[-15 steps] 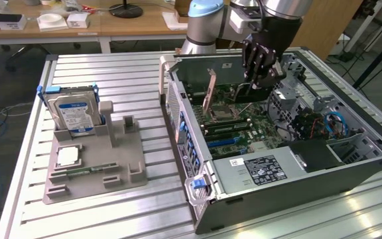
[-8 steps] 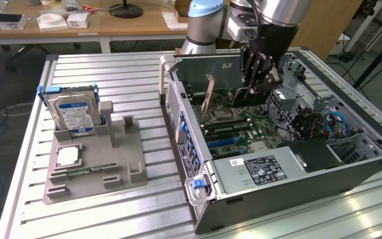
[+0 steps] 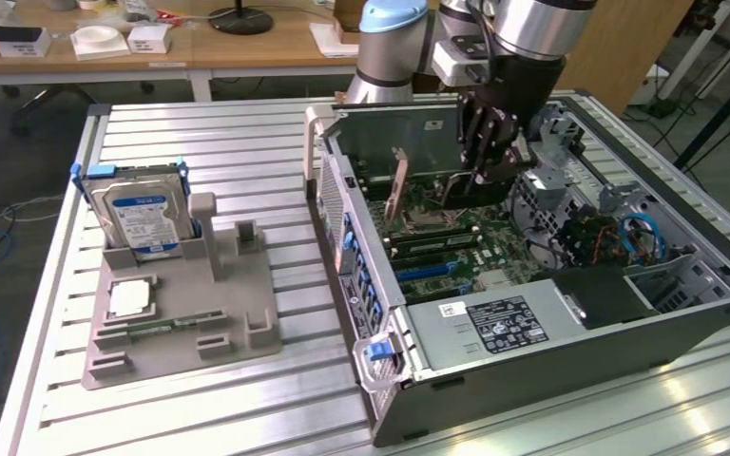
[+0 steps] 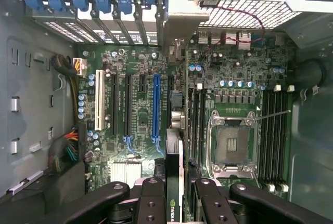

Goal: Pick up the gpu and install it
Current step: 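Insert the gpu into the slot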

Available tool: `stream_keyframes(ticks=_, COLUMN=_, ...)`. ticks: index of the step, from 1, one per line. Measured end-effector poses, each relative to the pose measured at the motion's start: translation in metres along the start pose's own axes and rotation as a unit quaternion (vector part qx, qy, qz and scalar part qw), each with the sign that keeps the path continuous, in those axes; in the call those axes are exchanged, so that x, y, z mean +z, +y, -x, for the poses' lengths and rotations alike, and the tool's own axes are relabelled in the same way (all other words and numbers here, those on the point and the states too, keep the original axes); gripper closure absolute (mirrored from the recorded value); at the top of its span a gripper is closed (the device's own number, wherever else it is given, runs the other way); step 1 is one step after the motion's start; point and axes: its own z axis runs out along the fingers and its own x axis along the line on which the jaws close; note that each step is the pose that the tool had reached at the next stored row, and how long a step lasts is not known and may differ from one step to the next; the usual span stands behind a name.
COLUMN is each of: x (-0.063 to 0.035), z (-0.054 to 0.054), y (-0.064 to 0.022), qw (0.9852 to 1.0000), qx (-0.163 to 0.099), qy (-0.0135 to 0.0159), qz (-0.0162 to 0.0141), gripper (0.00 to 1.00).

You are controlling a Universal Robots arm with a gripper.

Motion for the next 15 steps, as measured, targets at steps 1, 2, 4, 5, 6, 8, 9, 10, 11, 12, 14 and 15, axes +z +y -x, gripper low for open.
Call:
stream_keyframes(ticks=1, x=0.0012, z=0.000, y=0.0000, qw=1.0000, qx=0.000, qy=0.0000, qz=0.0000, gripper=0.74)
stream_keyframes(ticks=2, x=0.0030, z=0.000, y=0.0000, qw=1.0000, qx=0.000, qy=0.0000, qz=-0.0001, gripper=0.74)
stream_keyframes(ticks=4, x=0.0066, z=-0.001, y=0.0003, qw=1.0000, qx=0.000, qy=0.0001, qz=-0.0004, gripper=0.74)
stream_keyframes(ticks=5, x=0.0082, z=-0.002, y=0.0004, qw=1.0000, qx=0.000, qy=0.0002, qz=-0.0004, gripper=0.74)
stream_keyframes(ticks=6, x=0.0099, z=-0.003, y=0.0005, qw=1.0000, qx=0.000, qy=0.0001, qz=-0.0004, gripper=0.74)
stream_keyframes(ticks=8, x=0.0133, z=-0.004, y=0.0008, qw=1.0000, qx=0.000, qy=0.0001, qz=-0.0005, gripper=0.74)
stream_keyframes(ticks=9, x=0.0147, z=-0.005, y=0.0008, qw=1.0000, qx=0.000, qy=0.0001, qz=-0.0006, gripper=0.74)
stream_keyframes(ticks=10, x=0.0162, z=-0.007, y=0.0008, qw=1.0000, qx=0.000, qy=0.0001, qz=-0.0006, gripper=0.74)
stream_keyframes(ticks=11, x=0.0176, z=-0.008, y=0.0008, qw=1.0000, qx=0.000, qy=0.0001, qz=-0.0006, gripper=0.74)
stream_keyframes(ticks=12, x=0.0191, z=-0.009, y=0.0008, qw=1.0000, qx=0.000, qy=0.0001, qz=-0.0006, gripper=0.74)
stream_keyframes(ticks=14, x=0.0223, z=-0.011, y=0.0010, qw=1.0000, qx=0.000, qy=0.0001, qz=-0.0006, gripper=0.74)
stream_keyframes(ticks=15, x=0.0241, z=-0.012, y=0.0011, qw=1.0000, qx=0.000, qy=0.0001, qz=-0.0006, gripper=0.74)
